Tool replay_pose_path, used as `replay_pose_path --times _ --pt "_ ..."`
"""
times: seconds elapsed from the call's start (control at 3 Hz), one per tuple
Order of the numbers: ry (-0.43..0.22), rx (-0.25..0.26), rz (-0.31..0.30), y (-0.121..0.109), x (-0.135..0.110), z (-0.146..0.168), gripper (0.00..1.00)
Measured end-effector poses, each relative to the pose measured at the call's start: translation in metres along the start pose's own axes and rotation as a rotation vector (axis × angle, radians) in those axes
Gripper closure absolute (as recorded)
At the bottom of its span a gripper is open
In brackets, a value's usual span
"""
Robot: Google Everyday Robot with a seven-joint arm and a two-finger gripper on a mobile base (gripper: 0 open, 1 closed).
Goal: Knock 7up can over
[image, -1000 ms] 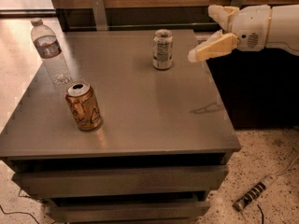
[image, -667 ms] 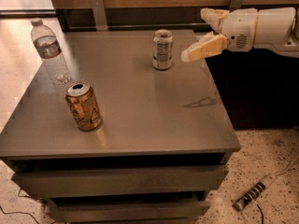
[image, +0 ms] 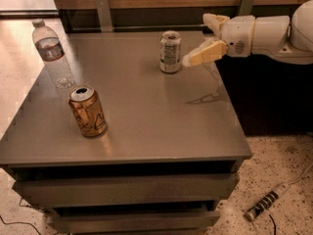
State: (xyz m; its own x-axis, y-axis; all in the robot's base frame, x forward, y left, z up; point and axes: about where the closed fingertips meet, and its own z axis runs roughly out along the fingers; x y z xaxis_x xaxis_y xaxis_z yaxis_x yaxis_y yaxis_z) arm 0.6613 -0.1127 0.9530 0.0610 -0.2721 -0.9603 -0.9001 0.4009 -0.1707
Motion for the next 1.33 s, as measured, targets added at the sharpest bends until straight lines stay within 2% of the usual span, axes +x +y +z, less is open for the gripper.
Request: replay_pose_path --times 0.67,1.33 --pt "-0.009 -0.001 0.009 -0.023 0.020 0.016 0.00" --pt "-0.040 -0.036 0.041 -0.022 0.037 0.048 0.00"
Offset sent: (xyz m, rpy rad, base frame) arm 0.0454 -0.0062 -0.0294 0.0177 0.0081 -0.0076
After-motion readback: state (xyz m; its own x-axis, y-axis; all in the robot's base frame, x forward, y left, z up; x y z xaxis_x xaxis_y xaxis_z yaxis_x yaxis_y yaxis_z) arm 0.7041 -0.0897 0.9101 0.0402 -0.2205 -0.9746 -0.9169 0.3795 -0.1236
